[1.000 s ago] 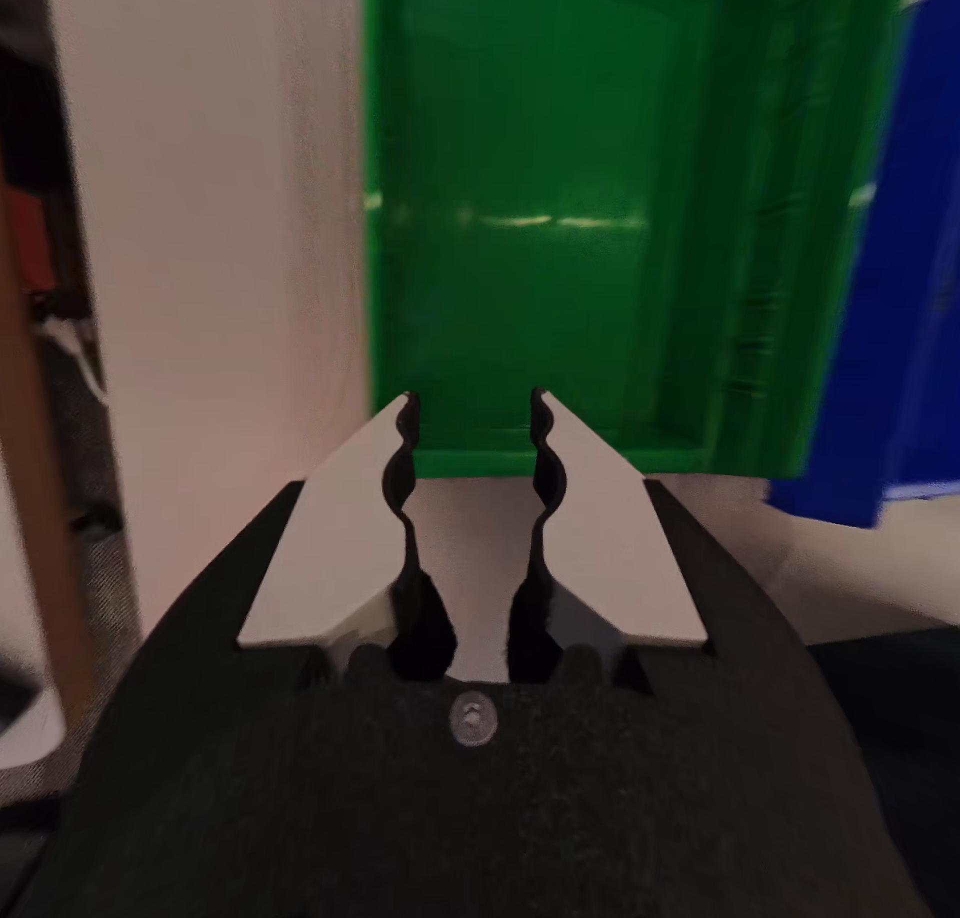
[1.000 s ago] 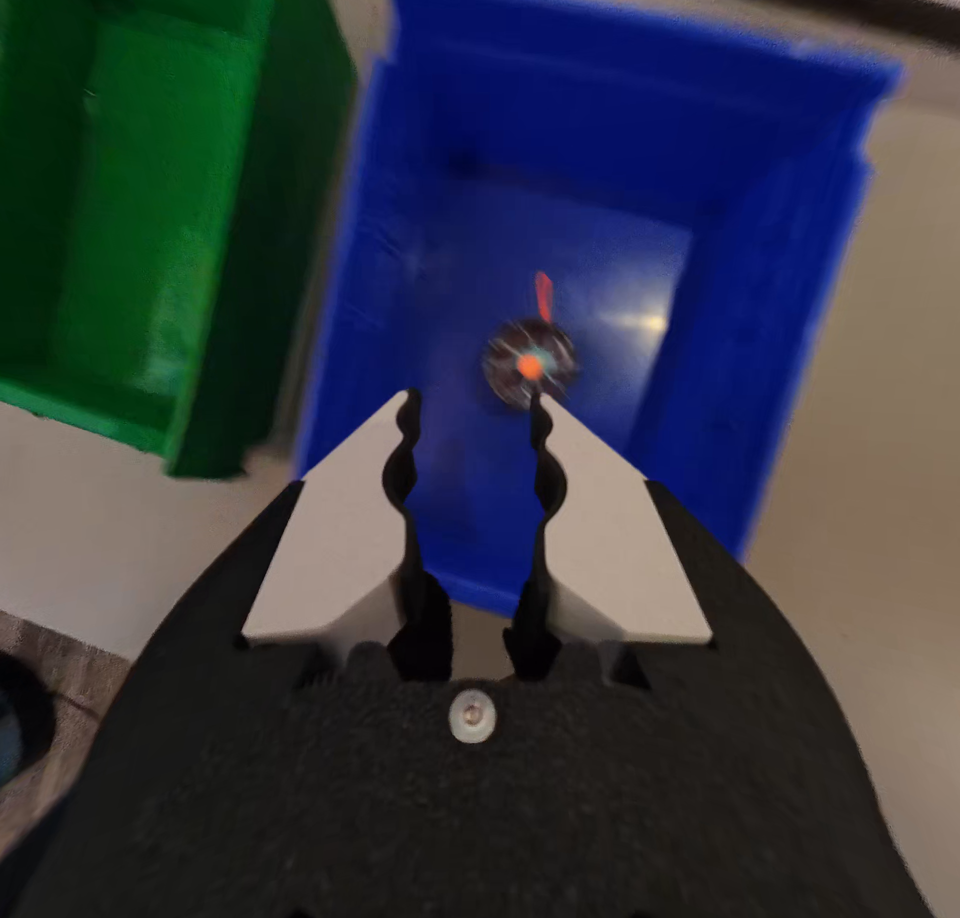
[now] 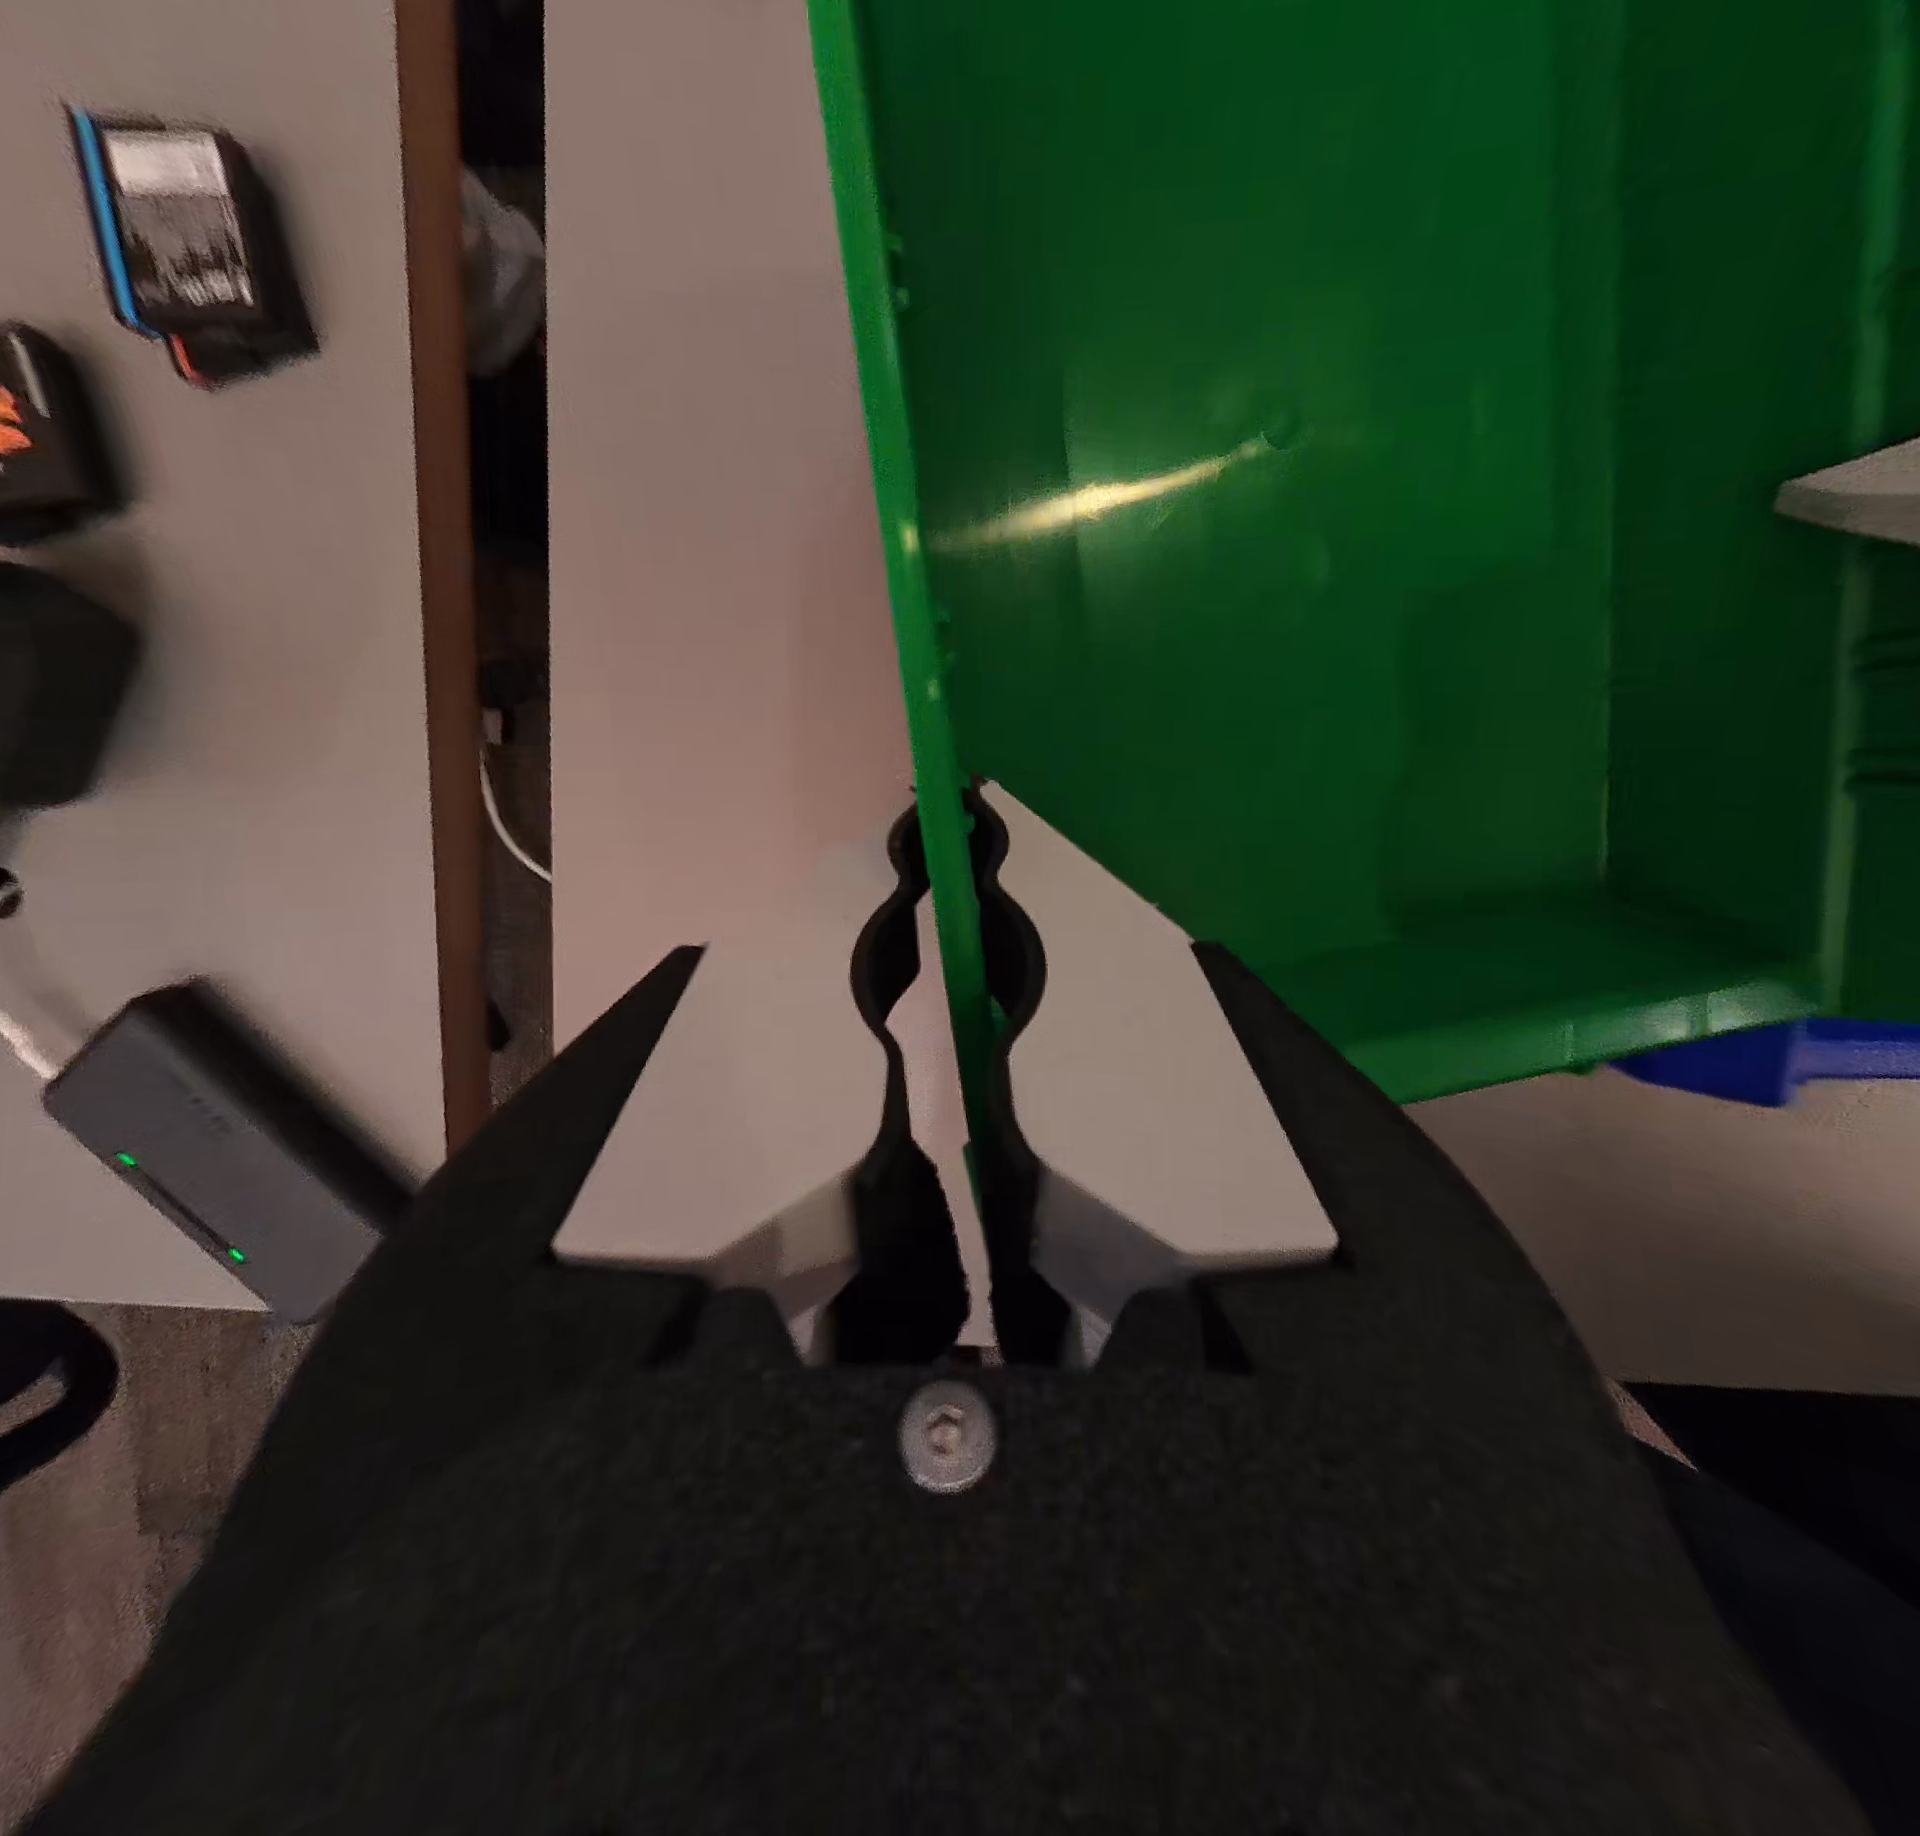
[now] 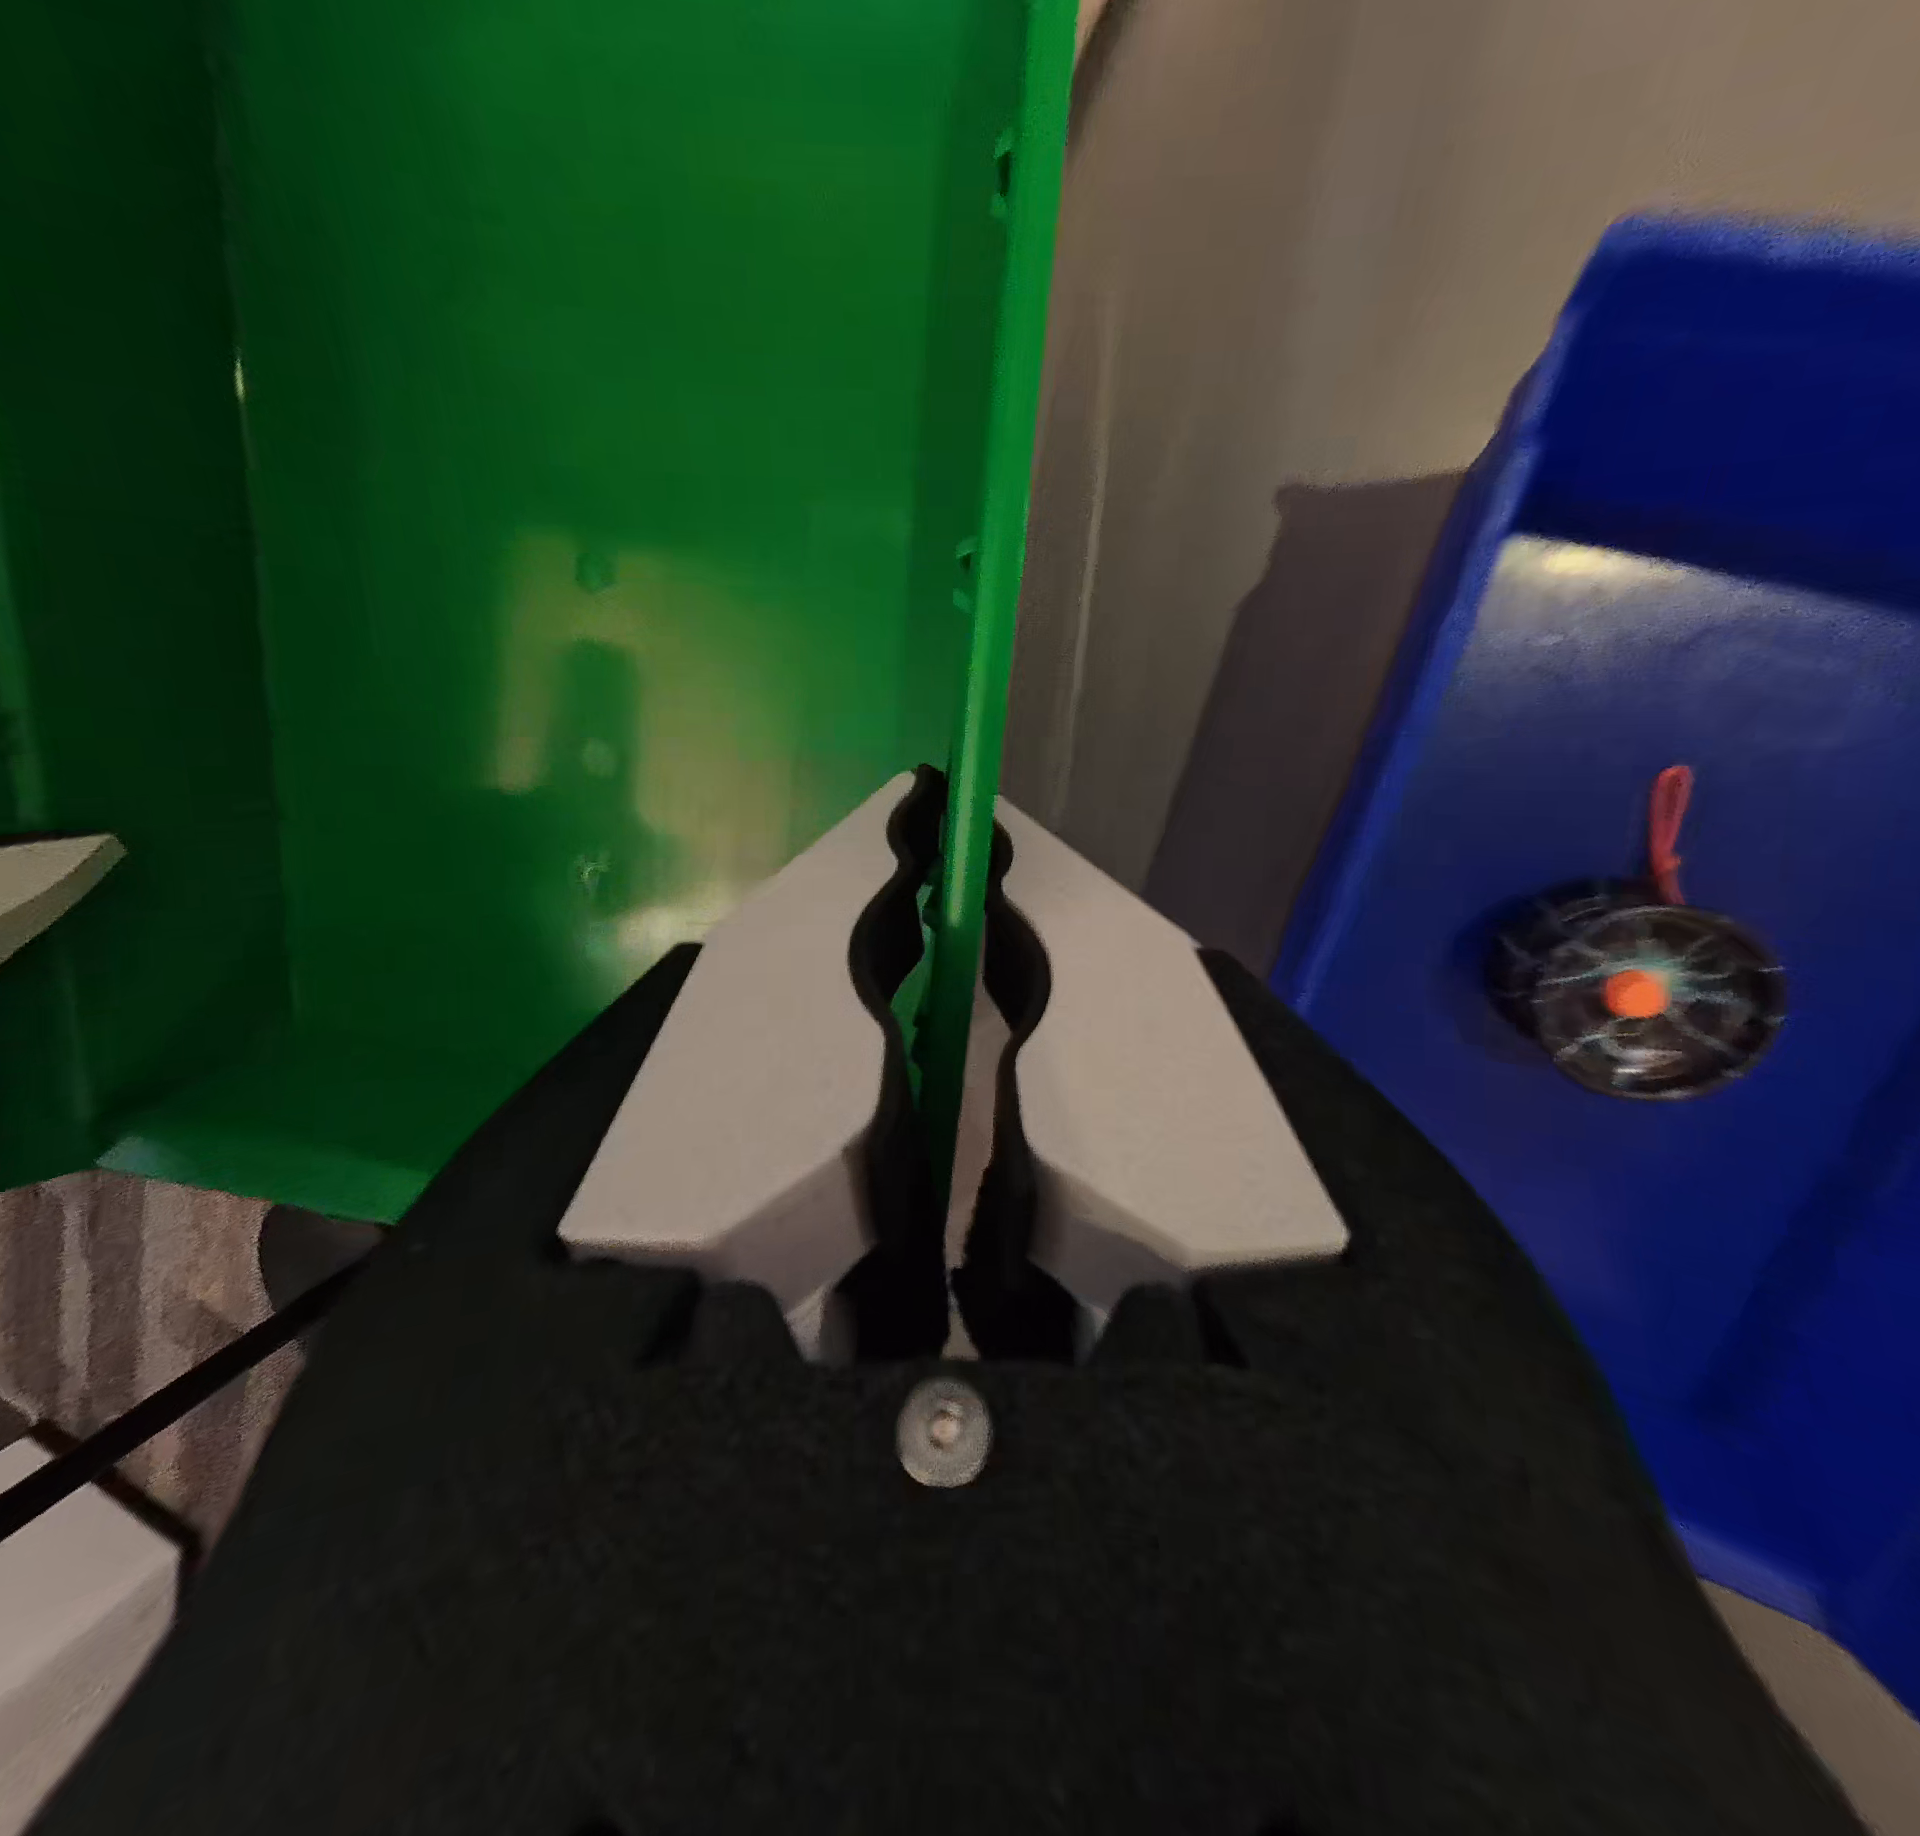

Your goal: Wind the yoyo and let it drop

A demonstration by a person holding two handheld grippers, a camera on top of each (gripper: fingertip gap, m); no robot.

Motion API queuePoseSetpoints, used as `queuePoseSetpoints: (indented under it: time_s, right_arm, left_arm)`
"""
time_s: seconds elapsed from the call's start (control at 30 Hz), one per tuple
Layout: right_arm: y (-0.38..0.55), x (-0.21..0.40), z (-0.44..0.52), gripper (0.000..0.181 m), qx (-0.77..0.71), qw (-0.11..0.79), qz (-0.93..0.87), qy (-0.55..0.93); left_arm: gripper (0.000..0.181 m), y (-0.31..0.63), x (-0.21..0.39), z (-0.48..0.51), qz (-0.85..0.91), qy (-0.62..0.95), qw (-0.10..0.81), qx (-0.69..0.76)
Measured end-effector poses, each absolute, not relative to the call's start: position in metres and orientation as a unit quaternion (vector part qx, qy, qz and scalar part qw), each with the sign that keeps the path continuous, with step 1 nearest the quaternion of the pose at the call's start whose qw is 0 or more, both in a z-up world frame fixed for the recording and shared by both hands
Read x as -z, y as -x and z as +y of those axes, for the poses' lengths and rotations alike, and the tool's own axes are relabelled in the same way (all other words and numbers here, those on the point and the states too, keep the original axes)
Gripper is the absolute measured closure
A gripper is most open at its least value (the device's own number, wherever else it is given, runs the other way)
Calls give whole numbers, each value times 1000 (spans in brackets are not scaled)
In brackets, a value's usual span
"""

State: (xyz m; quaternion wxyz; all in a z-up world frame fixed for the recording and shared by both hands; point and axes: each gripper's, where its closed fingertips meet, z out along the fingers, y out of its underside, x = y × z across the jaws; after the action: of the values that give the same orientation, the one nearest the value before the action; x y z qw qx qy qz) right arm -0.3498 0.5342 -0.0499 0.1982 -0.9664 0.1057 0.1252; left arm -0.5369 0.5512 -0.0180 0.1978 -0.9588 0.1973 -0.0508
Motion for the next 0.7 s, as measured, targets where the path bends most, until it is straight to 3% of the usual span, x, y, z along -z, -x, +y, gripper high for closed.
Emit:
queuePoseSetpoints:
  time_s: [0.13, 0.3, 0.5, 0.7]
  right_arm:
    - [289, -6, 527, 175, -142, 240, 116, 953]
    - [129, -32, 463, 176, -126, 249, 185, 942]
    - [-86, 4, 313, 177, -84, 205, 274, 936]
    - [-242, 85, 196, 177, -102, 125, 329, 931]
  left_arm:
    - [180, 474, -27, 550, 223, 943, 233, 77]
    - [180, 307, -50, 513, 308, 911, 249, 112]
    - [179, 77, -22, 403, 411, 872, 235, 122]
    - [180, -92, 64, 309, 469, 847, 220, 120]
